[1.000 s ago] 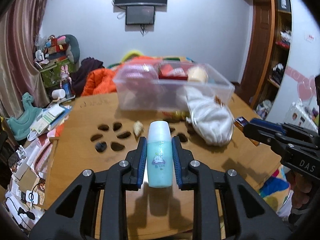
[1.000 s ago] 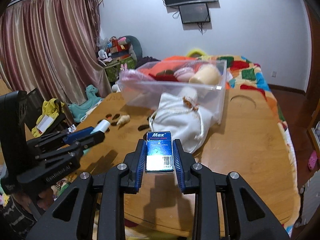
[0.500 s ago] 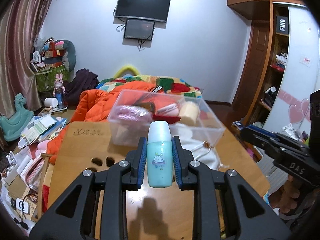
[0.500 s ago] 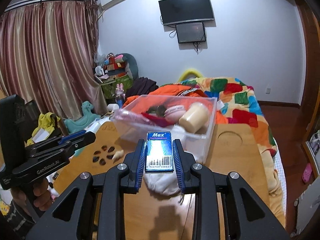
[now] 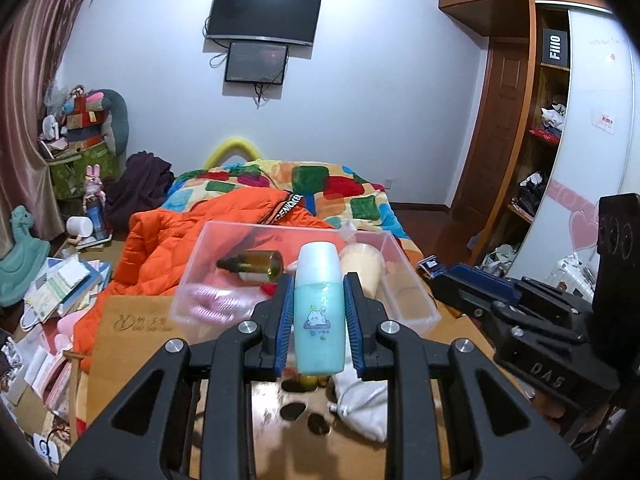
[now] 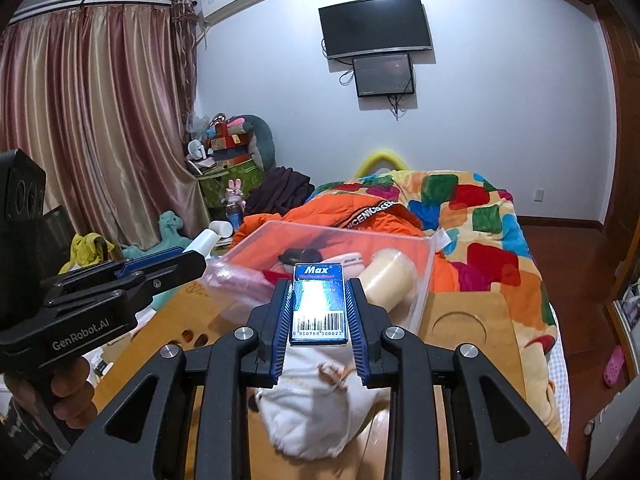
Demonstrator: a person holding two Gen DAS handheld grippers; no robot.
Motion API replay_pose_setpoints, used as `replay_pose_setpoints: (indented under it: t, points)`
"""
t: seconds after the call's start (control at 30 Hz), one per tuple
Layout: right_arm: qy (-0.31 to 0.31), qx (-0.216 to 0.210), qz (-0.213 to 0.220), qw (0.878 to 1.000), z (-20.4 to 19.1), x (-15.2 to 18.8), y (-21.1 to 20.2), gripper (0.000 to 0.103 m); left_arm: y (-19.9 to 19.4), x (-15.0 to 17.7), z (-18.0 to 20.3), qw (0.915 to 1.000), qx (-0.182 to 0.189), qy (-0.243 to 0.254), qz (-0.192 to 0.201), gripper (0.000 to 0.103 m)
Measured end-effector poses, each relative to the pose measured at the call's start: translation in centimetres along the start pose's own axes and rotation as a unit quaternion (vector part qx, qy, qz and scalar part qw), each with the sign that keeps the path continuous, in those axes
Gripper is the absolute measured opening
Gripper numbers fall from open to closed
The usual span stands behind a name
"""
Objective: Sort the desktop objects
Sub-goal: 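Lift and carry the tube and the Max box over the clear box, then open left gripper to drop the tube in the box while right releases Max box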
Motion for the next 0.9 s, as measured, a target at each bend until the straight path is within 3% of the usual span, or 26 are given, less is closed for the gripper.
replay_pose_setpoints:
  t: [0.43, 0.9]
  points:
    - [-0.002, 0.031, -0.043, 0.999, 3.2, 1.0, 5.5, 0.025, 6.9, 1.4, 0.9, 0.9975, 0.031, 0.011, -0.062, 0.024]
    - [-0.016, 0.035, -0.067, 0.997, 3.3, 2.2, 8.1, 0.025, 9.4, 2.7, 0.4, 0.9954, 0.034, 0.011, -0.088, 0.024]
Point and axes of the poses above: each gripper's, at about its wrist camera, not at the fingertips, and y roughly the way its jaws point, z to its right, x to its underside, the point moved 7 cm from there along y, roughly the way its jaws point, and after that the axes turned 6 degrees about y, right-handed, at the moved point
